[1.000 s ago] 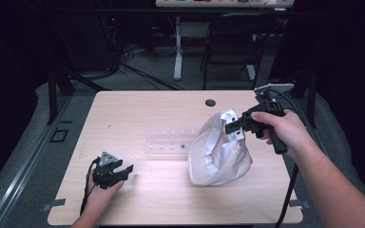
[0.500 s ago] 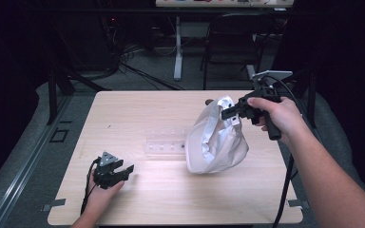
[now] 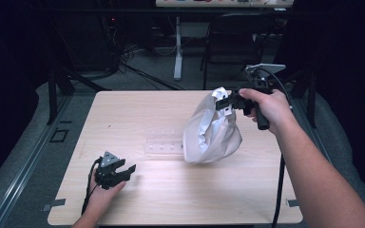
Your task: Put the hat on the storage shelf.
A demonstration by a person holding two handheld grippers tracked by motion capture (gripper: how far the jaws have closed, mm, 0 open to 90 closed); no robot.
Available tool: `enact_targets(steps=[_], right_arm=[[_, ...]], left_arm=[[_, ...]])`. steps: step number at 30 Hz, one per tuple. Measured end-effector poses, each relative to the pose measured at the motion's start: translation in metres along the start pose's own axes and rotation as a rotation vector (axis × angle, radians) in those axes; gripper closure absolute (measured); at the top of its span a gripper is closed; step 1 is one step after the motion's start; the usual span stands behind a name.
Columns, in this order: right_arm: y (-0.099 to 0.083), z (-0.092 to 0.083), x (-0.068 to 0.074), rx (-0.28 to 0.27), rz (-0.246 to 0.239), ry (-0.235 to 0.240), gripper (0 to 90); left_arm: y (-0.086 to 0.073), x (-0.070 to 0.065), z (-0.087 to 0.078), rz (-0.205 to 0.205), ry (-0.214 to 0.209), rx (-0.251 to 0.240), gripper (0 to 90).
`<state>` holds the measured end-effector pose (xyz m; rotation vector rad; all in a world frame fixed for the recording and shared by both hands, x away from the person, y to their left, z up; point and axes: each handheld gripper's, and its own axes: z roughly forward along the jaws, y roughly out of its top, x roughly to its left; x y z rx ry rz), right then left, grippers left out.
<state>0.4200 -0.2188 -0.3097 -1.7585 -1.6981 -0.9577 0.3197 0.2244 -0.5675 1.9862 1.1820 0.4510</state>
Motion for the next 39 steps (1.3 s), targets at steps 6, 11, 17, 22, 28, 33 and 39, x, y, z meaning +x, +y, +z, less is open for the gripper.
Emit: enact_targets(steps=[6,11,17,22,28,33,39], right_arm=[[0.008,0.005,0.001,-0.010,0.006,-0.006,81.0],[0.016,0.008,0.000,-0.025,0.016,-0.007,81.0],[0.022,0.012,-0.002,-0.036,0.029,-0.008,81.0],[0.030,0.014,-0.003,-0.046,0.040,-0.014,81.0],[0.036,0.016,-0.002,-0.061,0.051,-0.011,81.0],[0.037,0.018,0.000,-0.066,0.045,-0.012,81.0],[0.038,0.019,0.004,-0.069,0.047,-0.019,81.0]], left_arm=[[0.005,-0.009,0.000,0.044,-0.007,-0.028,45.7],[0.010,-0.018,0.000,0.079,-0.037,-0.047,45.4],[0.016,-0.032,0.000,0.126,-0.069,-0.062,47.1],[0.020,-0.042,-0.001,0.140,-0.097,-0.069,48.5],[0.027,-0.048,0.000,0.141,-0.111,-0.075,47.9],[0.035,-0.061,0.003,0.171,-0.118,-0.092,46.9],[0.056,-0.099,0.019,0.263,-0.121,-0.111,44.7]])
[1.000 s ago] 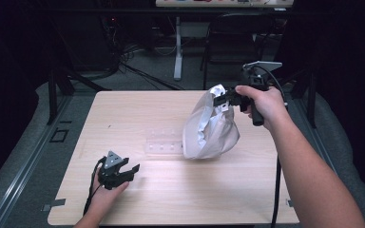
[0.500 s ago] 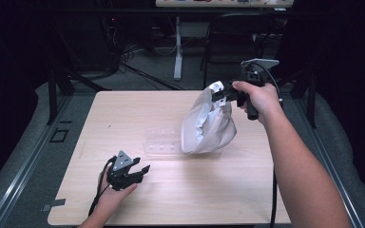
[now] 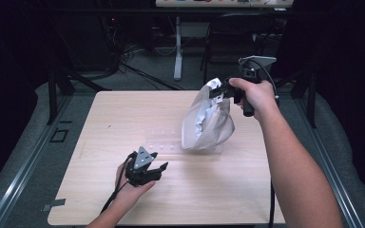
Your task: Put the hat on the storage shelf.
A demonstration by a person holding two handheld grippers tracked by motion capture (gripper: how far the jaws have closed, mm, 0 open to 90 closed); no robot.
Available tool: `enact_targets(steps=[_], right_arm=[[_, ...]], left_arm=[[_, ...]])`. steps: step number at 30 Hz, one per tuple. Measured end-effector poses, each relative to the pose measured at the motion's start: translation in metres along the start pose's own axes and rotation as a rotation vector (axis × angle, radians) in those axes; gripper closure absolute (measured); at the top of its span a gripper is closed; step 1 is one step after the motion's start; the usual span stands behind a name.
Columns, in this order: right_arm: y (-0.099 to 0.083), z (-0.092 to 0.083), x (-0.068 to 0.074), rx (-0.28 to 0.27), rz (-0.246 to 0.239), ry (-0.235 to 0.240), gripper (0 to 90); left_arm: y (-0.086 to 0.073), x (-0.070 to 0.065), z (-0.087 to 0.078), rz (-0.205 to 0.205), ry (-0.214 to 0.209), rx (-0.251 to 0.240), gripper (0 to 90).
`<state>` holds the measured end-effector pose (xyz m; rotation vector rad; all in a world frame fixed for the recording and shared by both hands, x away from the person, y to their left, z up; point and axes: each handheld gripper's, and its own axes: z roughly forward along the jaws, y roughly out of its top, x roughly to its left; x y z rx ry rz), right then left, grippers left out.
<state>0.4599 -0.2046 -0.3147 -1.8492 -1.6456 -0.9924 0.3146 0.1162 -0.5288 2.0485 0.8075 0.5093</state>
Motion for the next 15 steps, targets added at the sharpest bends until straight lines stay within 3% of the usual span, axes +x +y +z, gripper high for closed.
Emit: enact_targets(steps=[8,15], right_arm=[[0.001,0.000,0.000,-0.001,0.004,0.003,81.0],[0.001,0.000,0.000,-0.006,0.007,0.003,80.9]], left_arm=[[0.029,-0.027,0.023,0.065,-0.014,-0.019,41.4],[0.045,-0.039,0.033,0.103,-0.013,-0.023,40.9]])
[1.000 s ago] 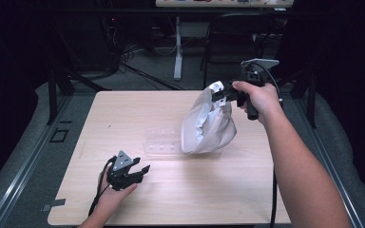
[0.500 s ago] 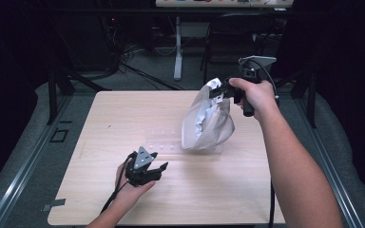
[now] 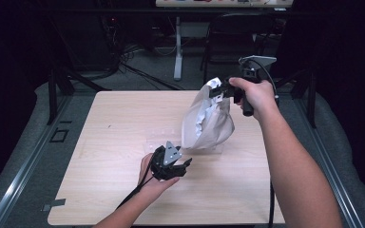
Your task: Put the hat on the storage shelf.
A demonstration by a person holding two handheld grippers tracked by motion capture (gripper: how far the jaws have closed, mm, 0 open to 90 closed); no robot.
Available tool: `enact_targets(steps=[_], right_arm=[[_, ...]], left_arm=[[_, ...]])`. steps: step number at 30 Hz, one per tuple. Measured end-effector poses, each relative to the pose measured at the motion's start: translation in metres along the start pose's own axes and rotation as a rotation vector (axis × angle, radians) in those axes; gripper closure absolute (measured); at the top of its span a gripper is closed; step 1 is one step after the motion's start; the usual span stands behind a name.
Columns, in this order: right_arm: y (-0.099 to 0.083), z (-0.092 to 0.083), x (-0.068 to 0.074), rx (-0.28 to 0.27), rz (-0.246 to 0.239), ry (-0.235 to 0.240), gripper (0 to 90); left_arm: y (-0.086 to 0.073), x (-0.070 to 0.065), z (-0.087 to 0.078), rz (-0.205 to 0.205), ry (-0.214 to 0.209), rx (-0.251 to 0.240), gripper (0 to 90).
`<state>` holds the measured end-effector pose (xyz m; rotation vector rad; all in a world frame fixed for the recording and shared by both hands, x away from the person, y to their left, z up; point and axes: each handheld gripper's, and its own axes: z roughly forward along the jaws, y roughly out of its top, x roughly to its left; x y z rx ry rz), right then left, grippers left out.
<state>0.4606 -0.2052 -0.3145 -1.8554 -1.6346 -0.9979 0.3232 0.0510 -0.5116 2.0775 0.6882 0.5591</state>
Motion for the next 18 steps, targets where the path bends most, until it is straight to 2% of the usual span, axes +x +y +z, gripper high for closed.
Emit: enact_targets(steps=[4,6,8,12,13,16,18], right_arm=[[0.000,0.001,0.000,0.002,-0.003,0.000,80.9],[-0.001,0.002,0.000,0.002,-0.002,0.001,80.9],[-0.001,0.002,0.000,0.009,-0.007,0.002,80.9],[-0.003,0.002,0.001,0.012,-0.013,0.003,80.9],[-0.003,0.002,0.001,0.012,-0.013,0.003,80.9],[-0.003,0.003,0.002,0.011,-0.015,0.007,80.9],[-0.004,0.003,0.003,0.013,-0.015,0.007,80.9]], left_arm=[[0.006,-0.002,0.008,0.012,0.020,0.010,41.7],[0.006,-0.002,0.010,0.015,0.052,0.029,47.5],[0.006,-0.001,0.013,0.008,0.062,0.043,52.5],[0.005,0.003,0.013,0.023,0.088,0.065,71.9],[0.005,0.003,0.013,0.030,0.094,0.068,71.9],[0.005,0.007,0.012,0.033,0.092,0.071,79.4],[0.004,0.012,0.011,0.018,0.085,0.070,80.3]])
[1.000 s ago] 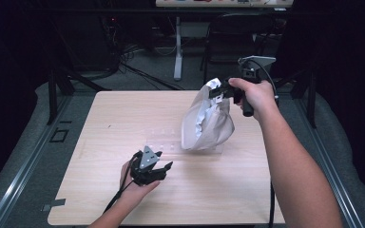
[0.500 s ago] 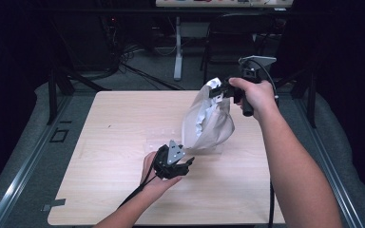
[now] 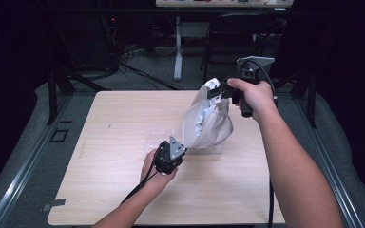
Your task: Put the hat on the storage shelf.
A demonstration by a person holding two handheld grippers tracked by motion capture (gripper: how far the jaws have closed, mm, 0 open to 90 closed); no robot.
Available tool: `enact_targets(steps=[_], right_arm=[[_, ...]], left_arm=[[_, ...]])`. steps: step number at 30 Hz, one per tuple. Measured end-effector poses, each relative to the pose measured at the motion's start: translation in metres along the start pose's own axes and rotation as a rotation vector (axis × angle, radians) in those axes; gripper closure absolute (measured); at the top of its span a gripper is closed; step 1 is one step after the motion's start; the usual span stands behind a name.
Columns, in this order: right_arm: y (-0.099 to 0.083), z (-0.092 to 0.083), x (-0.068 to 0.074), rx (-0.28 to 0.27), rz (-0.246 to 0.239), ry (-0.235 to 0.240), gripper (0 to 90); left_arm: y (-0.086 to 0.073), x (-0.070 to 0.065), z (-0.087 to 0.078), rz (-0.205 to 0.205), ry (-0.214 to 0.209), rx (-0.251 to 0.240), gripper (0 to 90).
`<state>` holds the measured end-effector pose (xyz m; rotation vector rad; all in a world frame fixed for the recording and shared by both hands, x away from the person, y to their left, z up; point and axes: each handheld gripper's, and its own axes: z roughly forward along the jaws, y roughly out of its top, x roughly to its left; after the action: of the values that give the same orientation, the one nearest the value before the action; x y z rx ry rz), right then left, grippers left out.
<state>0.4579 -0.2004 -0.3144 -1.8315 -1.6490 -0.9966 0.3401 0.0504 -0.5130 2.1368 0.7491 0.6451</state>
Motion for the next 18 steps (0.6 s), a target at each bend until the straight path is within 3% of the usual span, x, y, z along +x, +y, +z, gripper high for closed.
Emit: enact_targets(steps=[6,12,18], right_arm=[[-0.001,0.003,0.004,0.005,-0.011,0.004,80.9],[-0.002,0.009,0.009,0.008,-0.022,0.011,80.9],[-0.001,0.015,0.011,0.013,-0.026,0.010,80.9]], left_arm=[[-0.003,0.008,-0.001,-0.031,-0.024,-0.008,82.1],[-0.009,0.018,0.001,-0.103,-0.080,-0.036,82.7],[-0.013,0.021,0.002,-0.147,-0.112,-0.050,83.0]])
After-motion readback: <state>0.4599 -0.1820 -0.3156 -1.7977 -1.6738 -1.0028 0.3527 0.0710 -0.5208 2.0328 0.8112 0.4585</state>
